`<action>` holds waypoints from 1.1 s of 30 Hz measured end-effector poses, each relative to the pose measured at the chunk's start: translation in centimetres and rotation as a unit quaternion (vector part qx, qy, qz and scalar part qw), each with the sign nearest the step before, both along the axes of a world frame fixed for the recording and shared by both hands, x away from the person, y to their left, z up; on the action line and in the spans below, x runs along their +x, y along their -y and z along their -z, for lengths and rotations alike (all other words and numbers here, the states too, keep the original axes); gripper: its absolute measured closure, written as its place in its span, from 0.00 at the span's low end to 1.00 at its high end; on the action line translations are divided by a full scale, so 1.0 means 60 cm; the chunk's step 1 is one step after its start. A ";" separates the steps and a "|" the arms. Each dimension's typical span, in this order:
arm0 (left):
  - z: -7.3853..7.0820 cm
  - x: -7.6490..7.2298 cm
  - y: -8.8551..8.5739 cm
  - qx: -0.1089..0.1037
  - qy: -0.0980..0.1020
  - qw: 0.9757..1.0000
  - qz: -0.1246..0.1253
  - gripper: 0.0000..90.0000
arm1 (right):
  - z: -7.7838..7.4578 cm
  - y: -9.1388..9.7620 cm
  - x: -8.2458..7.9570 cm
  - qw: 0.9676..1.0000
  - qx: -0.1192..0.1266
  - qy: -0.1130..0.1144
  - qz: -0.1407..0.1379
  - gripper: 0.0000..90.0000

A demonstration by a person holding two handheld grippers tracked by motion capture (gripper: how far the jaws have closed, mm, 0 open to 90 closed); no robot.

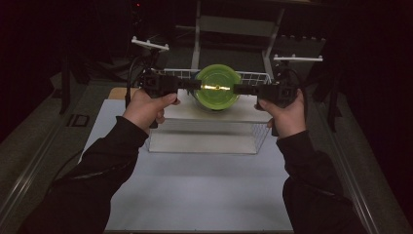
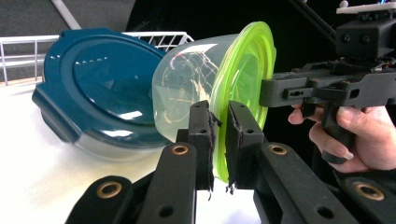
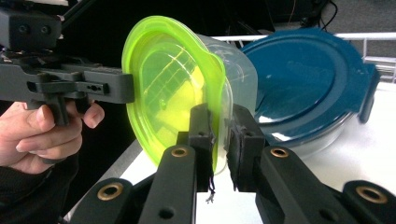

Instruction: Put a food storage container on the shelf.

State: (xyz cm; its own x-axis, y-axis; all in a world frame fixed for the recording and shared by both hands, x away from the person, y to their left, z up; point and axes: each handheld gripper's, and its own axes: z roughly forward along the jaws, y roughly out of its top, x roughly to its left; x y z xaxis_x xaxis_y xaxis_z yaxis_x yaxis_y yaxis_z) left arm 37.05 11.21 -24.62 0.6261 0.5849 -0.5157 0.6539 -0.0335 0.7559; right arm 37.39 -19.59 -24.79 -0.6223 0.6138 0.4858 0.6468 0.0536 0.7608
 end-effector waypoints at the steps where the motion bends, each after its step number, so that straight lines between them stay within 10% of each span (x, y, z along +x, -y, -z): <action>1: -0.001 0.004 0.002 0.002 0.001 1.000 -0.002 0.90 | -0.001 0.001 0.005 1.000 -0.002 -0.002 0.001 0.90; 33: 0.020 0.088 0.010 -0.016 -0.024 0.999 -0.043 0.77 | 0.001 -0.001 0.086 0.998 0.007 -0.053 0.037 0.83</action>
